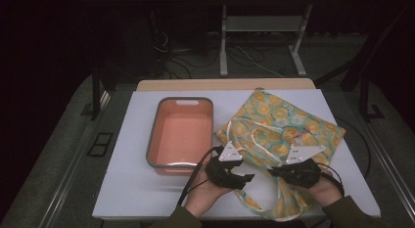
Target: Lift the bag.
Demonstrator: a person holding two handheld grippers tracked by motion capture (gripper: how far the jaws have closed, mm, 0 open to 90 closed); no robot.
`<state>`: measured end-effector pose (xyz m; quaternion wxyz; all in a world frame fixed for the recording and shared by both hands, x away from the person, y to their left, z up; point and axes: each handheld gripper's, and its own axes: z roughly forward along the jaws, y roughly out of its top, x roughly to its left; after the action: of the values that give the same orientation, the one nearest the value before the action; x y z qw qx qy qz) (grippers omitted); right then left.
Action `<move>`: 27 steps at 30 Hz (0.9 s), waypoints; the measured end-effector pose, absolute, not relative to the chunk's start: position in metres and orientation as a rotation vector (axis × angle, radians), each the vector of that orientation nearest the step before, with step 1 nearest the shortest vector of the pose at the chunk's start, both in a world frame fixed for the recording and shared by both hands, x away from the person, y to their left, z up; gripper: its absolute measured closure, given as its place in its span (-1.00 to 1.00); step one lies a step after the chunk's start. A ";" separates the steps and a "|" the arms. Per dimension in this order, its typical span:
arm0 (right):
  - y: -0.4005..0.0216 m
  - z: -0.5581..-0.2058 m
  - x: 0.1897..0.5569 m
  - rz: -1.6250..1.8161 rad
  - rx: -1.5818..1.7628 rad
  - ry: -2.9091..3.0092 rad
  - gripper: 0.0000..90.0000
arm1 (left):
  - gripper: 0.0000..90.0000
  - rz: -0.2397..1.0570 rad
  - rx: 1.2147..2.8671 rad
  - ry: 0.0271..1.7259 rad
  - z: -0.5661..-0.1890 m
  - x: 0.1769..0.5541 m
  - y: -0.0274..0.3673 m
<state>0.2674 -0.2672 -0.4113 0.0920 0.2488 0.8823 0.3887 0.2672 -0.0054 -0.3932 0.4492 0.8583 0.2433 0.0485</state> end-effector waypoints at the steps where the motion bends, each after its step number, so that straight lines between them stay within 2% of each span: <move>1: -0.271 -0.409 0.269 1.166 0.737 2.607 0.97 | -0.12 0.132 2.124 0.600 -0.389 0.268 -0.006; 10: -0.278 -0.391 0.277 1.255 0.703 2.542 0.98 | -0.11 0.240 2.118 0.670 -0.361 0.302 0.001; 16: -0.276 -0.385 0.280 1.288 0.681 2.524 0.98 | -0.05 0.263 2.159 0.747 -0.368 0.326 0.000; 19: -0.274 -0.382 0.281 1.301 0.656 2.520 0.98 | 0.05 0.246 2.195 0.806 -0.371 0.334 -0.004; 22: -0.272 -0.381 0.281 1.309 0.641 2.518 0.98 | 0.23 0.305 2.214 0.786 -0.368 0.335 -0.009; 26: -0.273 -0.377 0.281 1.335 0.625 2.505 0.98 | 0.40 0.302 2.240 0.801 -0.368 0.342 -0.014; 27: -0.273 -0.375 0.281 1.343 0.622 2.498 0.98 | 0.55 0.296 2.239 0.798 -0.367 0.344 -0.015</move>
<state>0.2809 -0.2735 -0.3752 0.1190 0.2126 0.8542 0.4593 0.3440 -0.0145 -0.3672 0.3646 0.8704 0.3102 0.1153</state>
